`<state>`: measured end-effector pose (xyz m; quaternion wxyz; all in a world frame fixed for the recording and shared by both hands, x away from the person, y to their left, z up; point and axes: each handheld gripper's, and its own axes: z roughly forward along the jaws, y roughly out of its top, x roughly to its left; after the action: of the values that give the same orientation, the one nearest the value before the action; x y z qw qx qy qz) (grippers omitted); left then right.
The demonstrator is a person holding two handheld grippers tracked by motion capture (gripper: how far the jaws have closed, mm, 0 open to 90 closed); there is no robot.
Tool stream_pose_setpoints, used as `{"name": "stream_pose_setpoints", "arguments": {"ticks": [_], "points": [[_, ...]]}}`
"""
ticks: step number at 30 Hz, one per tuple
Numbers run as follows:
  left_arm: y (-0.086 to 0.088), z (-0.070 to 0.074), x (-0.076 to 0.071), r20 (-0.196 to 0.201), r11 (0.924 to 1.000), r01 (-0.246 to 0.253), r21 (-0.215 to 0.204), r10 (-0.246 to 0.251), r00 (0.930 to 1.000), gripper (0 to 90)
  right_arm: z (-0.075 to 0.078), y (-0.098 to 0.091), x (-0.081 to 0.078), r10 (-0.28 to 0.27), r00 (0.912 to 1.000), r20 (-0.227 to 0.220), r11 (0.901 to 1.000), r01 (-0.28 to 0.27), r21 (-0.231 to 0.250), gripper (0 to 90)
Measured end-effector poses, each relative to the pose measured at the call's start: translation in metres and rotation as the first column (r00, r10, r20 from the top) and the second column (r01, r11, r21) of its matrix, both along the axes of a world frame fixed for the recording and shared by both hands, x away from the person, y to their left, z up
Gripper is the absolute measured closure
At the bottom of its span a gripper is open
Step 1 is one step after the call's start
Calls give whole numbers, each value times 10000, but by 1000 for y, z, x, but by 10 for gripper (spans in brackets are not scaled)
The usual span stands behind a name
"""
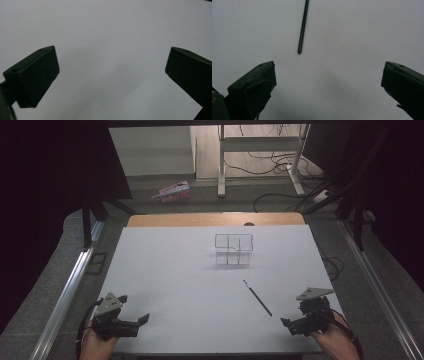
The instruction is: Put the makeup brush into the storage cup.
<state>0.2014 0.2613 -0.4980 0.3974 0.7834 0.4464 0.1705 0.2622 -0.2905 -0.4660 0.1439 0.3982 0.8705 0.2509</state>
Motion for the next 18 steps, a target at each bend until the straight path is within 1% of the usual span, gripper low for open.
{"name": "stream_pose_setpoints", "arguments": {"ticks": [2,7,10,11,14,18], "points": [[0,0,0,-13,10000,0,-3,0,10000,0,1,1,2,20,9999,-159,10000,-21,-60,0],[0,0,0,-29,10000,1,-17,-1,10000,0,4,2,5,65,9994,-335,9996,-73,-256,0],[0,0,0,-47,10000,5,-31,-5,10000,0,6,3,8,-8,9990,-441,9995,-7,-331,0],[0,-1,0,-55,10000,8,-27,-9,10000,0,7,3,9,-71,9987,-513,9989,48,-458,0],[0,-1,0,-65,10000,18,-20,-18,10000,0,8,3,11,-145,9976,-679,9983,106,-569,0],[0,-1,1,-92,10000,34,4,-34,10000,0,9,4,14,-296,9956,-893,9962,220,-848,0]]}}
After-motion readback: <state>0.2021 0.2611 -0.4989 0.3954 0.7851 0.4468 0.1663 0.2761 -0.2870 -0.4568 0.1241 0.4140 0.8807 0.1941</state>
